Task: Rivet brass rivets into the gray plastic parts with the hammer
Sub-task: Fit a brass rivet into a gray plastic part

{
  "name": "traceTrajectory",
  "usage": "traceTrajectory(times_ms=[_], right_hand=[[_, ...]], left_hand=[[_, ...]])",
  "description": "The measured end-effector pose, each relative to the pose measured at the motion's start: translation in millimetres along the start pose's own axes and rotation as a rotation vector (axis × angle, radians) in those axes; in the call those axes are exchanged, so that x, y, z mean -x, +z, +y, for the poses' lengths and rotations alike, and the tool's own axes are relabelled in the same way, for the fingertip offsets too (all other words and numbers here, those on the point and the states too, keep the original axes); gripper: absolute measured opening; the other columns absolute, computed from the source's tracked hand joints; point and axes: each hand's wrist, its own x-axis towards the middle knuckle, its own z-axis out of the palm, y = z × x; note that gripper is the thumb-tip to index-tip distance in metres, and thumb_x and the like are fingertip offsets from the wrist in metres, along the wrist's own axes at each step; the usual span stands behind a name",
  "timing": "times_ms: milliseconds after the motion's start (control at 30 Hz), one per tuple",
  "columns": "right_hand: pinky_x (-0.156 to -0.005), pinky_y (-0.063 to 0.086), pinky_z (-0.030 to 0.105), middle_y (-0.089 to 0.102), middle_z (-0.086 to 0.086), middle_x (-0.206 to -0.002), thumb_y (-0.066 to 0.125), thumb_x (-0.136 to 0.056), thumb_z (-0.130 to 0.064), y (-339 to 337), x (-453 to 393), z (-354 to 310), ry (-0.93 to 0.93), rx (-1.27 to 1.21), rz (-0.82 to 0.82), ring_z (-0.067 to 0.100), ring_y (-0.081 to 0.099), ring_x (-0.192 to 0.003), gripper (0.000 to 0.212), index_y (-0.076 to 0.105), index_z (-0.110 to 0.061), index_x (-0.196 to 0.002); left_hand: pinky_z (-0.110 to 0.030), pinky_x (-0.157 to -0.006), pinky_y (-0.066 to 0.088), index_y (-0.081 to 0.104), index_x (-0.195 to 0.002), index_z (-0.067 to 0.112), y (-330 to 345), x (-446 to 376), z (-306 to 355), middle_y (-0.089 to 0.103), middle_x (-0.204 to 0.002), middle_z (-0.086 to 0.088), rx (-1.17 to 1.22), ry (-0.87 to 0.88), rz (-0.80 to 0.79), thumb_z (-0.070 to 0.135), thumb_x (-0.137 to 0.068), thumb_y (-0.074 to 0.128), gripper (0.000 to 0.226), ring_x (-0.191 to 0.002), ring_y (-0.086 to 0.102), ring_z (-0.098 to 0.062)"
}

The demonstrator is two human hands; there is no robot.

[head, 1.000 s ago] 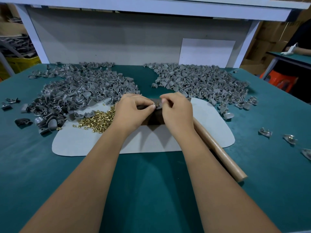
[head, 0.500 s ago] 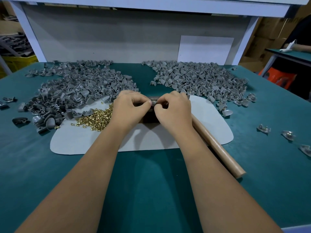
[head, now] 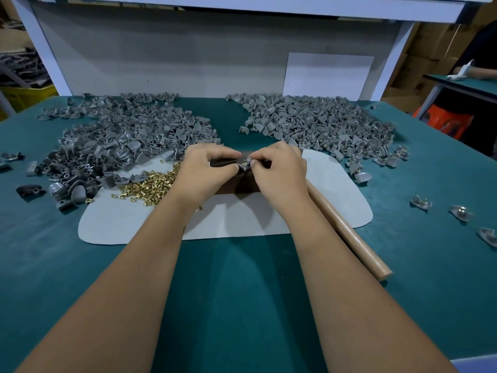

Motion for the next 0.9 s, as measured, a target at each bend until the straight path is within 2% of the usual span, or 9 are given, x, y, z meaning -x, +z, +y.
traceTrajectory(times_ms=[200, 333, 500, 600, 667, 700, 800, 833, 900], right_hand=[[-0.081, 0.028, 0.027, 0.049, -0.013, -0.088, 0.061, -0.086, -0.025, -0.4, 0.4, 0.1, -0.004, 0.0, 0.006, 0.017, 0.042, -0.103, 0.013, 0.073, -0.031, -0.088], [-0.08, 0.026, 0.027, 0.051, -0.013, -0.088, 0.063, -0.085, -0.026, -1.2, 1.0, 0.2, -0.005, -0.012, 0.013, 0.017, 0.043, -0.103, 0.011, 0.073, -0.031, -0.085], [-0.08, 0.026, 0.028, 0.06, -0.008, -0.096, 0.062, -0.085, -0.029, -0.6, 1.3, 0.4, -0.003, 0.003, 0.017, 0.019, 0.044, -0.105, 0.01, 0.072, -0.03, -0.084], [-0.078, 0.024, 0.027, 0.06, -0.009, -0.093, 0.062, -0.085, -0.03, 0.1, 1.4, 0.8, 0.008, 0.016, 0.044, 0.018, 0.045, -0.103, 0.009, 0.071, -0.03, -0.083], [-0.078, 0.023, 0.028, 0.058, -0.01, -0.089, 0.063, -0.084, -0.031, 0.2, 2.1, 1.1, 0.001, 0.043, 0.067, 0.018, 0.046, -0.102, 0.008, 0.07, -0.031, -0.081], [-0.078, 0.022, 0.028, 0.056, -0.011, -0.087, 0.064, -0.083, -0.033, 0.3, 2.4, 0.7, -0.012, 0.047, 0.064, 0.018, 0.045, -0.101, 0.007, 0.07, -0.031, -0.08], [-0.079, 0.025, 0.028, 0.057, -0.011, -0.086, 0.066, -0.081, -0.028, 0.0, 3.0, -1.6, -0.061, -0.017, 0.028, 0.018, 0.045, -0.099, 0.008, 0.072, -0.032, -0.08], [-0.082, 0.03, 0.03, 0.06, -0.01, -0.087, 0.064, -0.081, -0.022, -0.8, 2.9, -1.7, -0.063, -0.055, 0.04, 0.018, 0.047, -0.098, 0.013, 0.072, -0.031, -0.08], [-0.088, 0.038, 0.036, 0.063, -0.007, -0.089, 0.057, -0.079, -0.009, -2.9, 2.0, 0.3, -0.035, -0.111, 0.099, 0.02, 0.05, -0.098, 0.024, 0.07, -0.028, -0.082]], left_hand=[[-0.001, -0.081, 0.042, 0.076, -0.102, 0.005, -0.6, 0.0, 1.1, 0.07, -0.1, 0.0, 0.021, -0.007, 0.003, 0.0, -0.085, 0.068, 0.02, -0.082, 0.058, 0.017], [-0.003, -0.084, 0.043, 0.076, -0.104, 0.007, 0.3, 0.0, 1.0, 0.07, -0.101, 0.001, 0.011, -0.033, 0.026, 0.002, -0.086, 0.068, 0.021, -0.09, 0.061, 0.004], [-0.024, -0.099, 0.046, 0.076, -0.103, 0.01, 0.4, 0.5, 1.9, 0.071, -0.104, -0.002, 0.024, -0.068, 0.039, 0.004, -0.087, 0.067, 0.02, -0.104, 0.063, -0.01], [-0.03, -0.085, 0.053, 0.077, -0.092, 0.017, 0.4, 0.5, 1.1, 0.071, -0.093, 0.005, 0.06, -0.114, 0.073, 0.008, -0.086, 0.068, 0.014, -0.091, 0.065, -0.01], [-0.026, -0.074, 0.052, 0.075, -0.082, 0.023, 0.2, 1.0, 0.7, 0.069, -0.083, 0.01, 0.067, -0.105, 0.086, 0.009, -0.084, 0.07, 0.014, -0.079, 0.063, -0.003], [-0.023, -0.074, 0.051, 0.075, -0.081, 0.022, 0.4, 0.9, 0.4, 0.069, -0.082, 0.009, 0.052, -0.08, 0.078, 0.009, -0.083, 0.072, 0.013, -0.077, 0.062, -0.001], [-0.033, -0.09, 0.052, 0.078, -0.09, 0.013, -0.5, 0.7, 0.3, 0.072, -0.09, -0.002, 0.01, -0.025, 0.046, 0.013, -0.082, 0.075, 0.009, -0.095, 0.065, -0.013], [-0.039, -0.097, 0.049, 0.079, -0.093, 0.015, -0.4, 0.9, 0.5, 0.072, -0.093, -0.001, -0.008, -0.024, 0.048, 0.021, -0.082, 0.076, 0.013, -0.103, 0.063, -0.019], [-0.042, -0.107, 0.039, 0.077, -0.093, 0.024, 1.5, 2.8, 1.2, 0.067, -0.093, 0.013, -0.1, -0.023, 0.086, 0.041, -0.077, 0.075, 0.023, -0.119, 0.052, -0.02]])
